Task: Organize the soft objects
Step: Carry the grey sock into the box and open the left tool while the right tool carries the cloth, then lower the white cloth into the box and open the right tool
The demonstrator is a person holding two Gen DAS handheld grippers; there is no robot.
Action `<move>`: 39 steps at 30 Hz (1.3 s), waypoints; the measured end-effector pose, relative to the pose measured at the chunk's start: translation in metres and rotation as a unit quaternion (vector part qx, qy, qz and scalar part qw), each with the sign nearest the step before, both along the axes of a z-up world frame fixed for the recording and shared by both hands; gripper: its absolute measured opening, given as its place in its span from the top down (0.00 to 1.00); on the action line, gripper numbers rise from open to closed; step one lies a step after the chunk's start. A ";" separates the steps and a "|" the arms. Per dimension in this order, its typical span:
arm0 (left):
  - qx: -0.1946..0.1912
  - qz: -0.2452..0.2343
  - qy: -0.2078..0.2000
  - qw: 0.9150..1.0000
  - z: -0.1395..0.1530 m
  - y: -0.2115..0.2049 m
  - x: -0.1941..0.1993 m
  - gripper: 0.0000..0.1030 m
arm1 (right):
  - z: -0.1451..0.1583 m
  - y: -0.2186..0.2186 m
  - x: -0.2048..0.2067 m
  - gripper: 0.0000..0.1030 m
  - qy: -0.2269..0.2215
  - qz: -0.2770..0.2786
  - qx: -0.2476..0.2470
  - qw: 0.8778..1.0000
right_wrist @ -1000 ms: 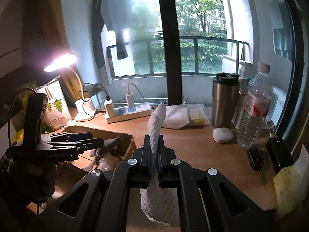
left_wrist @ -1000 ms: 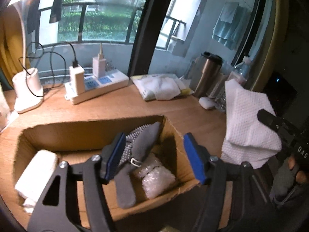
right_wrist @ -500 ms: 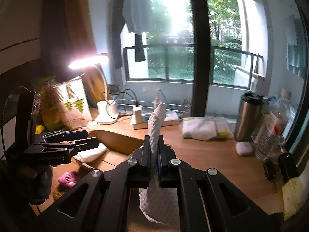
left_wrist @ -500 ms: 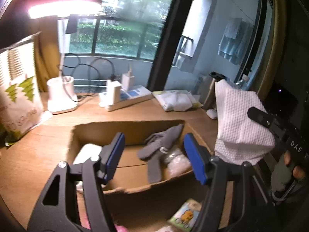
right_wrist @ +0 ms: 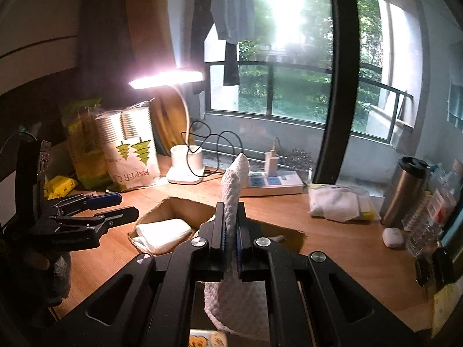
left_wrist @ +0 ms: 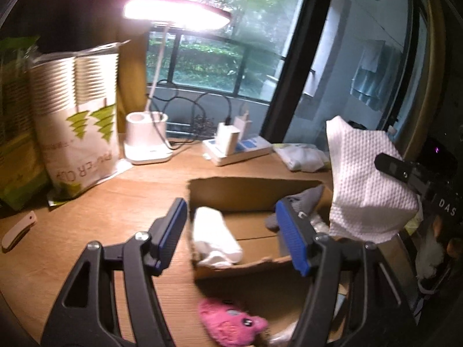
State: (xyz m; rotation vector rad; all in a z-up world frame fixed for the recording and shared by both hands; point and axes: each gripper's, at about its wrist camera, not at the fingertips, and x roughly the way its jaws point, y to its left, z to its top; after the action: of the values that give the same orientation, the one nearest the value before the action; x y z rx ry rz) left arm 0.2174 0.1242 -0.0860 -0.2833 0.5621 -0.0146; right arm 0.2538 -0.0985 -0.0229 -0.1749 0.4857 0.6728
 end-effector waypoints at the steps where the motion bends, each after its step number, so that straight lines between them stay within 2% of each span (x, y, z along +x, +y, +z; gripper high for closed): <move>1: -0.002 0.005 -0.001 1.000 -0.001 0.006 -0.001 0.36 | 0.000 0.004 0.000 0.94 0.001 0.002 -0.001 1.000; 15: -0.012 0.030 0.005 0.999 -0.025 0.043 -0.008 0.36 | -0.030 0.074 0.025 0.94 0.034 0.027 -0.029 0.999; 29: -0.024 0.035 0.032 0.999 -0.052 0.061 0.000 0.36 | -0.099 0.115 0.048 0.94 0.105 0.032 -0.084 0.990; 35: -0.026 0.034 0.028 0.999 -0.051 0.061 -0.003 0.36 | -0.123 0.124 0.053 0.94 0.141 0.028 -0.124 0.982; 36: -0.024 0.033 0.027 0.999 -0.050 0.060 -0.004 0.36 | -0.123 0.123 0.052 0.92 0.140 0.027 -0.124 0.982; 38: -0.023 0.033 0.026 0.999 -0.048 0.058 -0.006 0.36 | -0.119 0.121 0.051 0.82 0.137 0.024 -0.123 0.983; 39: -0.022 0.032 0.025 0.999 -0.047 0.057 -0.007 0.36 | -0.116 0.119 0.050 0.69 0.135 0.023 -0.119 0.983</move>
State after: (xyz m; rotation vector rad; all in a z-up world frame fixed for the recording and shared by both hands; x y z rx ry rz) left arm 0.2108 0.1816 -0.1333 -0.3459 0.6033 0.0420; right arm 0.3034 0.0209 -0.1387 -0.3239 0.8262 0.6861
